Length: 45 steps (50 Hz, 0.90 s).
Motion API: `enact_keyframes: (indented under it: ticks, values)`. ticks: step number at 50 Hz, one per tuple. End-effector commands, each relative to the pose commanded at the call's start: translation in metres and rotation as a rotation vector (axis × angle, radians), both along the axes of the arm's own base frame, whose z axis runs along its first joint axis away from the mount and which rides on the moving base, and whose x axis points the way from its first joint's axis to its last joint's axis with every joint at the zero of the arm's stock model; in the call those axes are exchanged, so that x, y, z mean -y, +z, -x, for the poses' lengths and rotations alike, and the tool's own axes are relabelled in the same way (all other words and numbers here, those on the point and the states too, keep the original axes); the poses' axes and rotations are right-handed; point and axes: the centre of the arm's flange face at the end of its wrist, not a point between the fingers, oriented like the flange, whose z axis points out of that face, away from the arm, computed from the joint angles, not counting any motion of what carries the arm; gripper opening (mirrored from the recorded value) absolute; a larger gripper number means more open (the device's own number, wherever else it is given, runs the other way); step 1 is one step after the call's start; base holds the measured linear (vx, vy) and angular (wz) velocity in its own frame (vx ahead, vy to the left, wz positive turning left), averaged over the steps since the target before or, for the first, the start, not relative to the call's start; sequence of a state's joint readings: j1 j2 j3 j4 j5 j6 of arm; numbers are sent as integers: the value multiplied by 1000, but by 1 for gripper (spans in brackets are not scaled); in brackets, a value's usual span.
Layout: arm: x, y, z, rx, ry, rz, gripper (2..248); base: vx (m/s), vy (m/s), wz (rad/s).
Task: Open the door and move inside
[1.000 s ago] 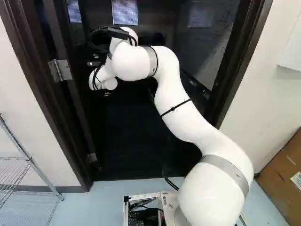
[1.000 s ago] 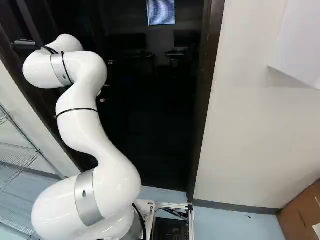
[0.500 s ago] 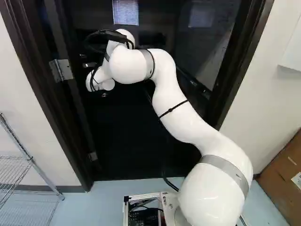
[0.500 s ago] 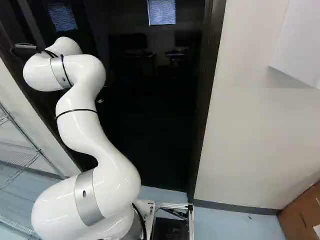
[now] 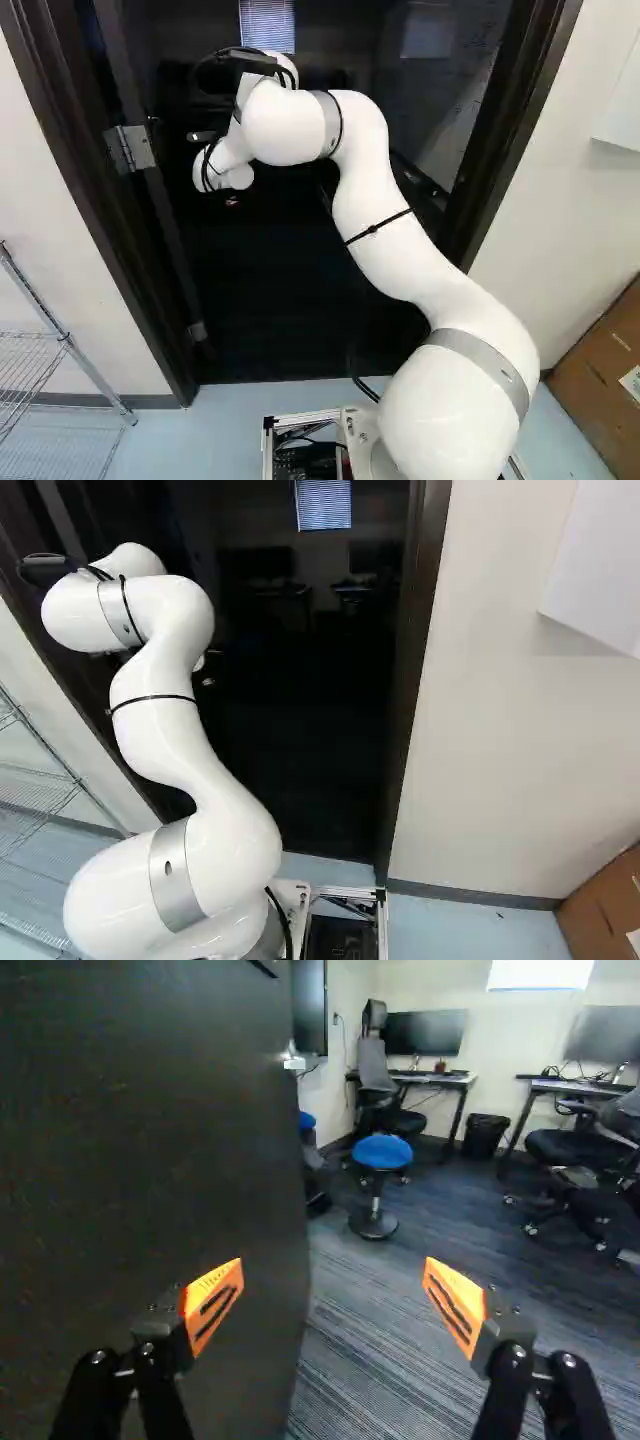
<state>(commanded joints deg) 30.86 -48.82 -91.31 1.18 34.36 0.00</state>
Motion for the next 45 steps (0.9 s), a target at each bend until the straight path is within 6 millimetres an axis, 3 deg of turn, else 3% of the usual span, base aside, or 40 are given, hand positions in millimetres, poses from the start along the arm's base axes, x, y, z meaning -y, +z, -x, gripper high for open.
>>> enact_keyframes:
  ticks: [45]
  values:
    - [79,12,20,-51,-79,28,247,0,0,0]
